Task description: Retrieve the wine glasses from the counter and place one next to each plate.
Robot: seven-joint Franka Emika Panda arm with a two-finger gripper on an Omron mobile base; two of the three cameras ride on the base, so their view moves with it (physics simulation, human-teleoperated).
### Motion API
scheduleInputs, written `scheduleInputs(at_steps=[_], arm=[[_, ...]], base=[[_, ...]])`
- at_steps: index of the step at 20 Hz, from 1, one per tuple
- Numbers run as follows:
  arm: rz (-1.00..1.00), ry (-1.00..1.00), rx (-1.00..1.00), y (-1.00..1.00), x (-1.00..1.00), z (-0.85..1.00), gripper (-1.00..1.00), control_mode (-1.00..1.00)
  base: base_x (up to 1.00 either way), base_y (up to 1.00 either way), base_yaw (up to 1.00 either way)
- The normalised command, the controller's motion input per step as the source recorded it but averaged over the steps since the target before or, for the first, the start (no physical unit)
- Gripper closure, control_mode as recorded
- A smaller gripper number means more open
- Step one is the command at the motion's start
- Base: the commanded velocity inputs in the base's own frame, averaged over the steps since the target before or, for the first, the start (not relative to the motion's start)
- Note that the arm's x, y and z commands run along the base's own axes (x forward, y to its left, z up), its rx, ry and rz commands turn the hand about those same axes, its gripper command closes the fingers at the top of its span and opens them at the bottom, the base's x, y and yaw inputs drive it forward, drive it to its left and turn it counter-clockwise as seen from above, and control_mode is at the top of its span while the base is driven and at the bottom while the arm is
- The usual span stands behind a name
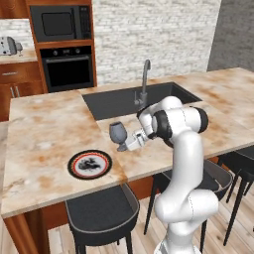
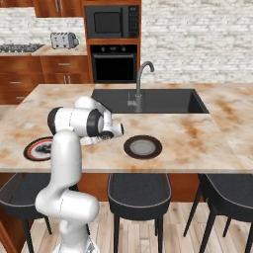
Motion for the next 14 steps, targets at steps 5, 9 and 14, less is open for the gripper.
scheduleInputs(at_steps=[5,9,14], arm=[[0.0,-0.14,0.11,0.0,-0.16,-0.24,1.0,-1.0],[0.0,-0.09,0.07,0.0,-0.17,-0.08,1.0,-1.0],[0.0,-0.01,0.0,0.0,0.0,-0.03,-1.0,-1.0]], base=[[0.0,0.0,0.0],[0.0,0.0,0.0],[0.0,0.0,0.0]])
